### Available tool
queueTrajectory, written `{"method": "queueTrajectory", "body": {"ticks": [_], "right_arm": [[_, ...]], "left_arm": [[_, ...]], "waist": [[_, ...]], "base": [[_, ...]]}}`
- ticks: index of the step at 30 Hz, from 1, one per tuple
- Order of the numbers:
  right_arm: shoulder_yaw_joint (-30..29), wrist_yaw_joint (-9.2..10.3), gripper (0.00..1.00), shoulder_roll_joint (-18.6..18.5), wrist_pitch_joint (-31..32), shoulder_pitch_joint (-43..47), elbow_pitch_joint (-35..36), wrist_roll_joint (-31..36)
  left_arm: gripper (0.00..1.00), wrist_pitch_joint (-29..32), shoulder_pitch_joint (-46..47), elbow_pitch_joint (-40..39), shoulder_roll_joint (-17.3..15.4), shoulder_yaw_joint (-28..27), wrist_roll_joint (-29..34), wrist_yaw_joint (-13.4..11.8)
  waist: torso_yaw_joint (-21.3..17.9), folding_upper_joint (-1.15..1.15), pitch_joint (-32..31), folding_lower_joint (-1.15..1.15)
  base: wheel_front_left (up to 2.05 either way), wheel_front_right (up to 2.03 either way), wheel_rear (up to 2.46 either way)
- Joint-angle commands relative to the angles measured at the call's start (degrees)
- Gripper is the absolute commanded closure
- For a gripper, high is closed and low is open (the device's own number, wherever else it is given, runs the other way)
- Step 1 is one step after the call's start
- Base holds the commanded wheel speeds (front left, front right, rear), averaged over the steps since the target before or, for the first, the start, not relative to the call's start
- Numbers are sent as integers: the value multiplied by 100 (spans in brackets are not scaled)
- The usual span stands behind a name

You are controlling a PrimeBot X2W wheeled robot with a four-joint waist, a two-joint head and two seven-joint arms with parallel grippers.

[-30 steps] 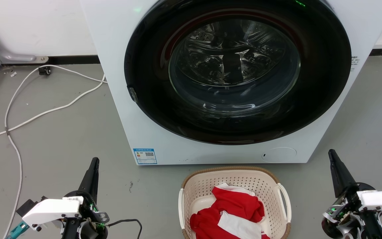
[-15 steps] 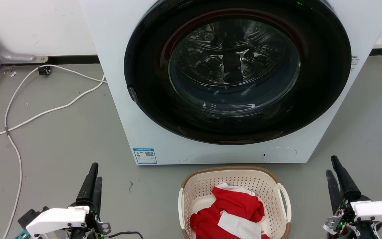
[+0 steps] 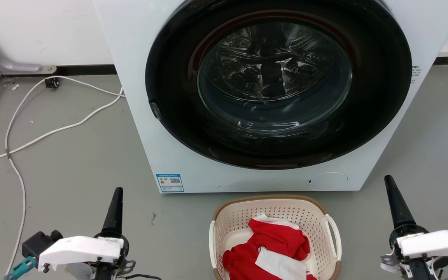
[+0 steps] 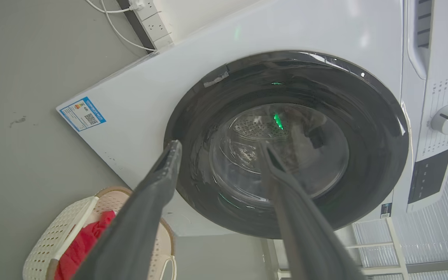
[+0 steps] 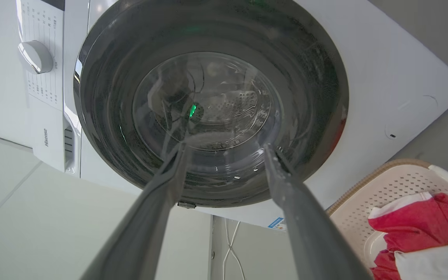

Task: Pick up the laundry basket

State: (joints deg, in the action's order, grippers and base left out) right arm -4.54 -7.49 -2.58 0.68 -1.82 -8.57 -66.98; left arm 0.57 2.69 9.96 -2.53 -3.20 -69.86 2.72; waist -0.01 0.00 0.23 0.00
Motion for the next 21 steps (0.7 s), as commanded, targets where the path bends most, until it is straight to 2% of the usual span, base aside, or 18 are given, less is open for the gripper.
{"method": "queueTrajectory", "body": {"ticks": [1, 9, 21], "right_arm": [[31, 0, 0, -16, -61, 5, 174, 258], [182, 0, 0, -19, -245, 146, 363, 1353], [272, 0, 0, -23, -491, 305, 566, 2512]], "left_arm": [[0, -59, 42, -150, -22, 46, 241, -44], [0, -242, -46, -294, -24, 230, 1135, -255], [0, -486, -157, -447, -28, 428, 2237, -414]], "waist": [[1, 0, -2, 0], [4, 0, -15, 0], [17, 0, -32, 0]], "base": [[0, 0, 0], [0, 0, 0], [0, 0, 0]]}}
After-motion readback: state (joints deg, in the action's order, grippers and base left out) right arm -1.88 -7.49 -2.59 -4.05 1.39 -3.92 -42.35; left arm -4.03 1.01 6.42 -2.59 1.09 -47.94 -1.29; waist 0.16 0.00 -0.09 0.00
